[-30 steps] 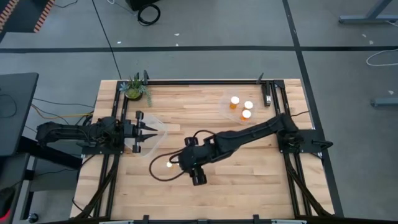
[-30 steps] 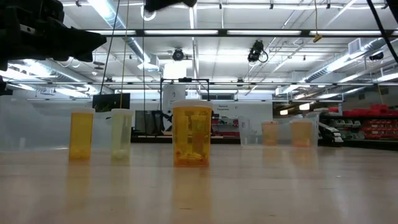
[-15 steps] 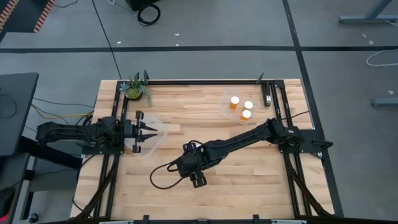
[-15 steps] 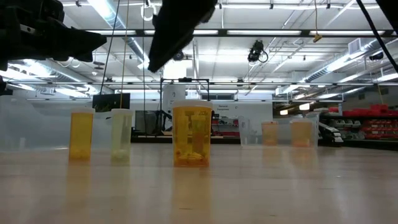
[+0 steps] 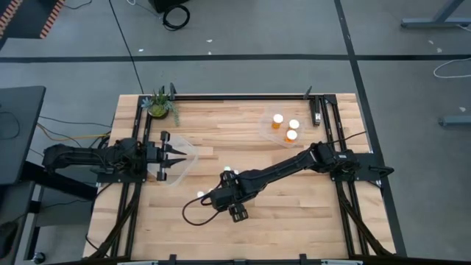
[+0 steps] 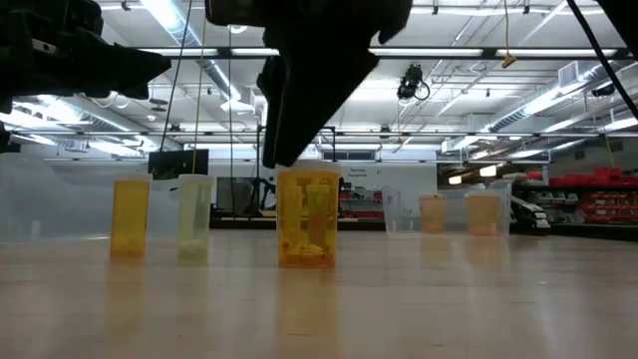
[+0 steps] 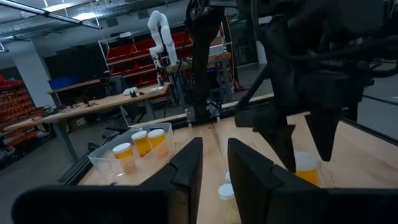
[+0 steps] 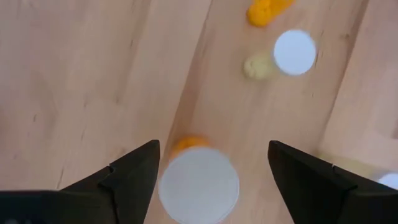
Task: Pick and place medicine bottles into bin by pill shape (circle, oval)
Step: Put the large orange pill bottle into the right transparent bin
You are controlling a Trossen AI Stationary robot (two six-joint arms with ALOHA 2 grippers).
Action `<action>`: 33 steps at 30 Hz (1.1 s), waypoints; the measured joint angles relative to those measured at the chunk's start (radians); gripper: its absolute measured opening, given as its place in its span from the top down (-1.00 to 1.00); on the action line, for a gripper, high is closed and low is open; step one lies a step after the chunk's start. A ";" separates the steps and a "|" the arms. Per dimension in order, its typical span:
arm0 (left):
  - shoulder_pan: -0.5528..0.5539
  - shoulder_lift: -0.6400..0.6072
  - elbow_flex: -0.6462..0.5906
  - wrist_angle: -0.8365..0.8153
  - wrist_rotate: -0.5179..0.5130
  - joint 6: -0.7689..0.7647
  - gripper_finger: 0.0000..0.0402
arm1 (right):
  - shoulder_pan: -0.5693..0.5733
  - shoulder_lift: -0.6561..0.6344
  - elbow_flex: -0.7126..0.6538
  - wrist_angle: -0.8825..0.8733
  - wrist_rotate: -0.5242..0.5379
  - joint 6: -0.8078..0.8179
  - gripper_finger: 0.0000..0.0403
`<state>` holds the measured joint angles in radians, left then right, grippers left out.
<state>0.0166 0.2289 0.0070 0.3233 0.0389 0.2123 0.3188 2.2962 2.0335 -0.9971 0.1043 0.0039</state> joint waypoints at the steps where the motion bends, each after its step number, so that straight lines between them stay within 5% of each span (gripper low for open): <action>1: 0.000 0.000 0.000 0.000 0.000 0.000 0.57 | 0.001 0.000 -0.013 0.005 0.000 0.000 -0.53; 13: 0.000 0.000 0.000 0.000 0.000 0.000 0.60 | 0.005 -0.001 -0.162 0.104 0.000 0.014 -0.51; 27: 0.000 0.000 0.000 0.000 0.000 0.000 0.61 | 0.003 -0.001 -0.184 0.129 -0.001 0.019 -0.03; 33: 0.000 0.000 0.000 0.000 0.000 0.000 0.59 | 0.003 -0.019 -0.184 0.088 0.000 0.032 0.00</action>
<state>0.0166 0.2287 0.0069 0.3237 0.0387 0.2123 0.3214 2.2773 1.8492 -0.9087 0.1043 0.0356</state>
